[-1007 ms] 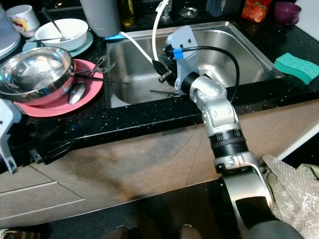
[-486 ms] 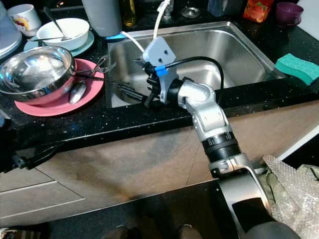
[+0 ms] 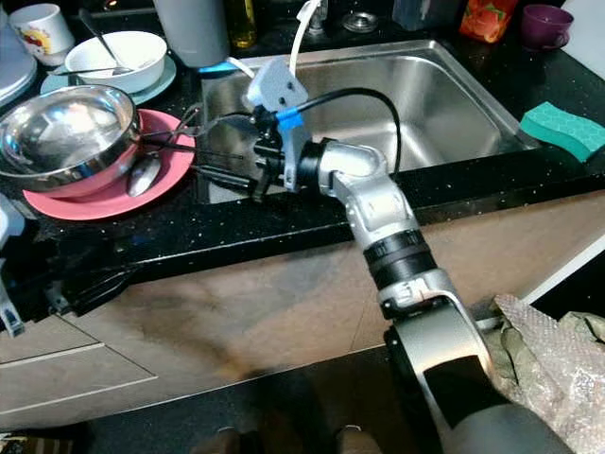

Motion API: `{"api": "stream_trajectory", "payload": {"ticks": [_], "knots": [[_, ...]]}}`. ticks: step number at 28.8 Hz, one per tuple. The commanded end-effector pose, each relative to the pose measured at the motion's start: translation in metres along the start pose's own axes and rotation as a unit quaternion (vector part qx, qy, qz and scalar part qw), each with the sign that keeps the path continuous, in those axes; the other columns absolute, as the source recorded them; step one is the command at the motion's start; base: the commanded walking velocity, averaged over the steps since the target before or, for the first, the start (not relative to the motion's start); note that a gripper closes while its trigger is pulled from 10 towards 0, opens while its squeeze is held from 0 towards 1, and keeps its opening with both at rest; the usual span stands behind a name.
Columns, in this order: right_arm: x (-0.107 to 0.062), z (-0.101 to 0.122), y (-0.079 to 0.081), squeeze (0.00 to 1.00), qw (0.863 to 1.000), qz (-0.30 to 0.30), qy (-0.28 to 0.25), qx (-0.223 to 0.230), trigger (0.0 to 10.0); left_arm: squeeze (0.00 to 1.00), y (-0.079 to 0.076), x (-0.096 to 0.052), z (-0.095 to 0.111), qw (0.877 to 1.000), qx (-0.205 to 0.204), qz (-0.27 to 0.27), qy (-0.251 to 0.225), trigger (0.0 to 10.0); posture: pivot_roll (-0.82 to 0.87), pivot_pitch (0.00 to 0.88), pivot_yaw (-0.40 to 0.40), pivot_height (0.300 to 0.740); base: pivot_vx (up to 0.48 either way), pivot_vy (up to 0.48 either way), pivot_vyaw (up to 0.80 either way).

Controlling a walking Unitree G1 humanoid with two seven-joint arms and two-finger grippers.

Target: Kitchen organization

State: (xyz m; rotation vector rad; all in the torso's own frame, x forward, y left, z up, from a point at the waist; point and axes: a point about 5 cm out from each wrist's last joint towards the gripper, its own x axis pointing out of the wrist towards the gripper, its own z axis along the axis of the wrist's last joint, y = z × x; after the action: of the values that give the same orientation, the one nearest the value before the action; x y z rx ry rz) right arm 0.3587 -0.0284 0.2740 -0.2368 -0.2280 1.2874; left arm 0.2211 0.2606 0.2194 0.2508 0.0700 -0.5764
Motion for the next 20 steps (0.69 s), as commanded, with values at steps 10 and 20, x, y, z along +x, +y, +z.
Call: {"api": "stream_trajectory", "payload": {"ticks": [10, 20], "knots": [[0.014, -0.007, 0.002, 0.00, 1.000, -0.005, 0.009, -0.001, 10.0, 0.00, -0.007, 0.003, -0.001, 1.000, -0.012, -0.013, 0.001, 10.0, 0.09, 0.190, -0.017, 0.740, 0.000, 0.000, 0.00], [0.017, -0.014, -0.001, 0.00, 0.999, -0.020, 0.029, 0.005, 10.0, 0.00, -0.007, 0.003, -0.001, 1.000, -0.011, -0.012, 0.003, 10.0, 0.09, 0.191, -0.018, 0.740, 0.000, 0.000, 0.00]]}}
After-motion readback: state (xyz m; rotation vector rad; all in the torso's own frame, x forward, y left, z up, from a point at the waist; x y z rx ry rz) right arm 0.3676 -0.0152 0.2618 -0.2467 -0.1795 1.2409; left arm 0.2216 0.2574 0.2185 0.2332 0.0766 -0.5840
